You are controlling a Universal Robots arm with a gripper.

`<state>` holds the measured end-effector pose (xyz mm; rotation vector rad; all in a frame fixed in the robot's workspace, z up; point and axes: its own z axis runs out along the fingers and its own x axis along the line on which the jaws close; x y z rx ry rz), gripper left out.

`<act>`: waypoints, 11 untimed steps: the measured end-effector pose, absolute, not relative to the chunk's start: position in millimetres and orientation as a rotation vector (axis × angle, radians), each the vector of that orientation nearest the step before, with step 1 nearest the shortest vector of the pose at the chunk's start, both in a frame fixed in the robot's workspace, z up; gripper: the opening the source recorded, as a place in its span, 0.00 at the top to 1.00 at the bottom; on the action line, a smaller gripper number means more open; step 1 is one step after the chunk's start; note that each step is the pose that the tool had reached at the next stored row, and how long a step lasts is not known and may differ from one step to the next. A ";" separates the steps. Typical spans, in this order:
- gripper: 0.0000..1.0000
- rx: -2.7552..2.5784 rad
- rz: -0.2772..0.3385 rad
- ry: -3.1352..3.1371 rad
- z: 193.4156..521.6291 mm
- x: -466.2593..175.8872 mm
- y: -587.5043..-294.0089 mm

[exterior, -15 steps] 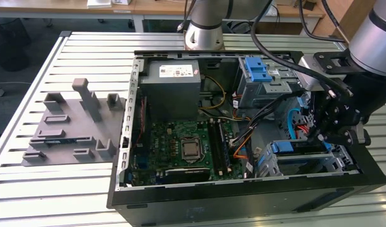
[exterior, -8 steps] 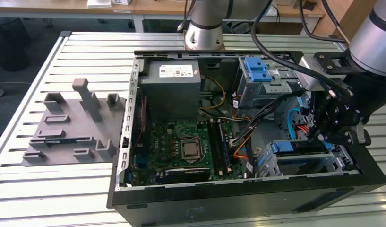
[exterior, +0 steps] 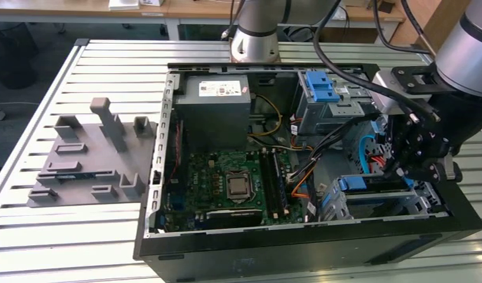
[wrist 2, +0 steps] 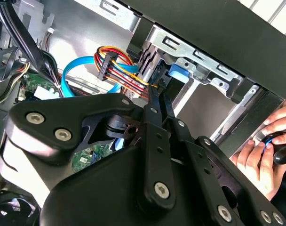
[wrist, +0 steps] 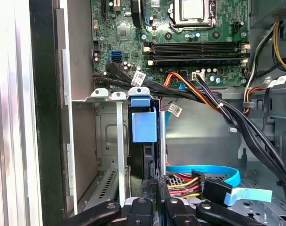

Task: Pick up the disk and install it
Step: 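Insert the first disk wire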

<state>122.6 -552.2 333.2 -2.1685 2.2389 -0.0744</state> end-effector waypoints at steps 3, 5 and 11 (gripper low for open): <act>0.84 -2.169 -0.074 2.239 332.1 122.6 -552.2; 0.84 -2.169 -0.073 2.240 331.1 122.6 -552.2; 0.84 -2.171 -0.070 2.241 329.2 122.7 -552.3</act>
